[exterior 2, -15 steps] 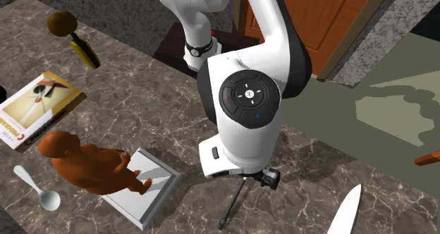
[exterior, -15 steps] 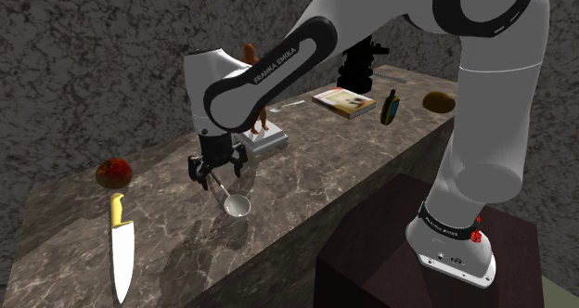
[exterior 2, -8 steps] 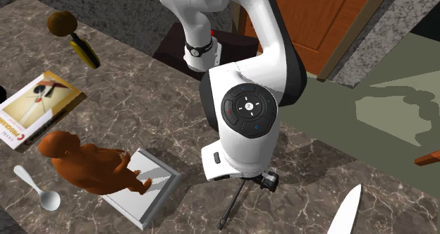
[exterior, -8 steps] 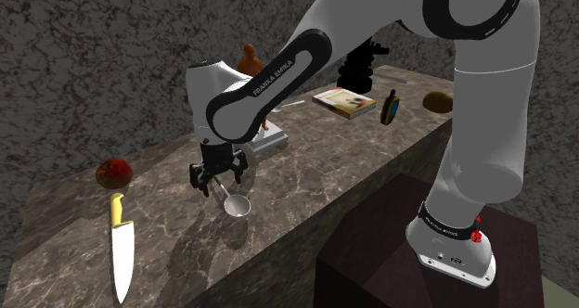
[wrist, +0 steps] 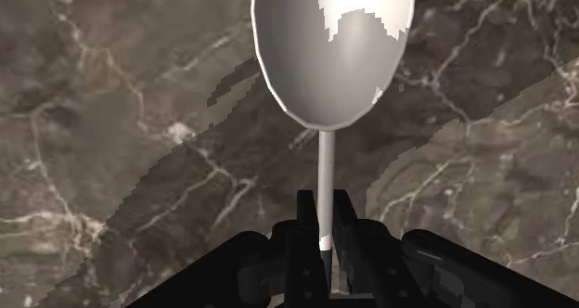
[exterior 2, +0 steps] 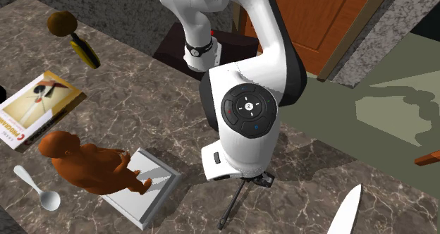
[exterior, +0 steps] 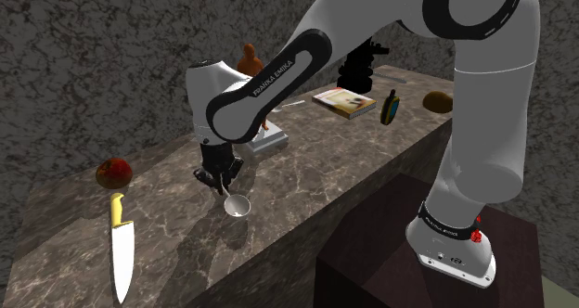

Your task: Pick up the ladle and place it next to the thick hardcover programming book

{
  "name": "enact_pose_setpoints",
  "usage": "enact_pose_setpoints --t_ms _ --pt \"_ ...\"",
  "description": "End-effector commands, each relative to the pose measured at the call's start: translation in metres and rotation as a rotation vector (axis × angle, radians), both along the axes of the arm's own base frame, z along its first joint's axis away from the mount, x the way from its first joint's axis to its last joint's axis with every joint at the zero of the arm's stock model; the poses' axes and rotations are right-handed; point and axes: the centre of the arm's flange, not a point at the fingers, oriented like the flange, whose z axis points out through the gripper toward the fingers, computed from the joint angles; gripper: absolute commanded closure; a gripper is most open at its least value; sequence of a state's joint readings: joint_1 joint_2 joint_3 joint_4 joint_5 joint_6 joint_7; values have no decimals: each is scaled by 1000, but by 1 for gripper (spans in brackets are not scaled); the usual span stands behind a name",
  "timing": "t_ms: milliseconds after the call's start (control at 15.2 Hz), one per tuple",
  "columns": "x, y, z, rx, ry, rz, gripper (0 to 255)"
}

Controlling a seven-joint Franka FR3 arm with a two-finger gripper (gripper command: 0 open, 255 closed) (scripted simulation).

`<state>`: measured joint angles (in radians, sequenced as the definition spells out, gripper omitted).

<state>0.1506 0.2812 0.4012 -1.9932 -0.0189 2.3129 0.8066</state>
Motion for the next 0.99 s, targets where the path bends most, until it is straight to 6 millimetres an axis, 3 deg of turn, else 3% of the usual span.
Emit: enact_pose_setpoints --t_ms 0,330,924 --pt "0 0 0 0 0 0 255" --pt "0 0 0 0 0 0 255" --pt "0 0 47 0 0 0 255"
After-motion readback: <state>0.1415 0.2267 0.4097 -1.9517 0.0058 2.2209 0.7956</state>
